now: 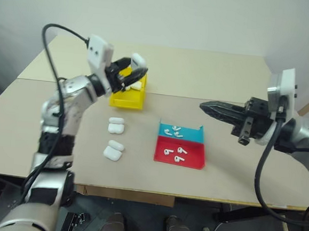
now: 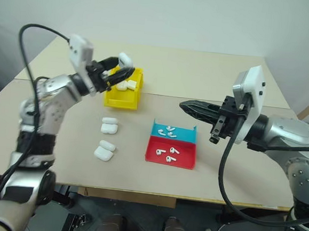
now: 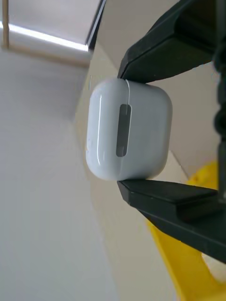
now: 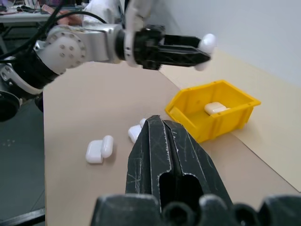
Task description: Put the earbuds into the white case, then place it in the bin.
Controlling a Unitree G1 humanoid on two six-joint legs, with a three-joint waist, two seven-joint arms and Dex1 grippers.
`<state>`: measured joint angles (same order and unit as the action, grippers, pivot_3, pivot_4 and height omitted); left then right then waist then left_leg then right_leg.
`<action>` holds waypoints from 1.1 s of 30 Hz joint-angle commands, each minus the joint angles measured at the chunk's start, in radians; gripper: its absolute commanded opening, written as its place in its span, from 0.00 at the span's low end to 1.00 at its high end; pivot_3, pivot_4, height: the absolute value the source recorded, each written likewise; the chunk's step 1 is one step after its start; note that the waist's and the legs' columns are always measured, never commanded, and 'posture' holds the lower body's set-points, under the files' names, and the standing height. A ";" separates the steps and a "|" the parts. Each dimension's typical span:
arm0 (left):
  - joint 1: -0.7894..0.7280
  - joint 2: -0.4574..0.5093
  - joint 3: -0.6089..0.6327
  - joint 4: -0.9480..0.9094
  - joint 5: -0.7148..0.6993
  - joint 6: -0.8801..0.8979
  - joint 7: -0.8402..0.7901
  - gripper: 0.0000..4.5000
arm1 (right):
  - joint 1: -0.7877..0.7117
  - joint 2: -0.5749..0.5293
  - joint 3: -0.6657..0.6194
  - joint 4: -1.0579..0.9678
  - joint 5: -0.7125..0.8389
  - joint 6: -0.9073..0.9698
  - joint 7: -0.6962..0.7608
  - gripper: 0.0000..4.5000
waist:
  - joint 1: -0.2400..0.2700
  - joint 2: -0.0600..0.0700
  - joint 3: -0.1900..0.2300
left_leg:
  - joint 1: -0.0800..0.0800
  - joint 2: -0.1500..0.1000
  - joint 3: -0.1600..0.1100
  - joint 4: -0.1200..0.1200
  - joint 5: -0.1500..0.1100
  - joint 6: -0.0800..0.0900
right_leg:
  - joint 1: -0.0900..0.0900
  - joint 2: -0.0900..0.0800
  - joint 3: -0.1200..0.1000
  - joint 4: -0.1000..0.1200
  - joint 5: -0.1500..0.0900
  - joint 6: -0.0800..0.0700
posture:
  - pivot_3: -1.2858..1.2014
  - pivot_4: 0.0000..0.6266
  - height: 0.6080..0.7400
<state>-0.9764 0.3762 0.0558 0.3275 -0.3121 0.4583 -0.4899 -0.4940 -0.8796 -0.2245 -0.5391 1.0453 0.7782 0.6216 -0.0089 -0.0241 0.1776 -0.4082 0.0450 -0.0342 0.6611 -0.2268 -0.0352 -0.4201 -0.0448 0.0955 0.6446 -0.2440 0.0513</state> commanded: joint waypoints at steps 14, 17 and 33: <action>-0.369 -0.151 -0.001 0.816 0.260 -0.193 0.476 0.78 | -0.024 0.021 -0.049 -0.064 0.053 0.015 -0.090 0.00 | -0.007 -0.001 0.001 | -0.002 -0.001 0.000 0.000 0.000 0.000 | -0.002 -0.001 0.000 0.001 0.000 0.000 | 0.52 0.24 1.00; -0.372 -0.146 -0.001 0.826 0.265 -0.192 0.463 0.97 | -0.019 0.018 -0.058 -0.069 0.068 0.015 -0.096 0.00 | -0.006 -0.001 0.001 | -0.002 -0.001 0.000 0.000 0.000 0.000 | -0.002 -0.001 0.000 0.001 0.000 0.000 | 0.52 0.24 1.00; -0.065 0.026 -0.036 0.224 0.183 -0.292 -0.065 0.99 | 0.062 0.082 -0.026 -0.035 -0.070 -0.078 -0.071 0.00 | -0.017 0.000 0.000 | 0.000 0.000 0.000 -0.001 0.000 0.000 | -0.002 0.000 0.001 0.002 0.000 0.000 | 0.52 0.24 1.00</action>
<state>-1.0514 0.3737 0.0241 0.6625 -0.0994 0.1782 -0.4575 -0.4395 -0.8014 -0.2422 -0.5679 1.0087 0.7468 0.5390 -0.0261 -0.0242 0.1777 -0.4080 0.0448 -0.0338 0.6602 -0.2266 -0.0354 -0.4216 -0.0450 0.0965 0.6474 -0.2438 0.0515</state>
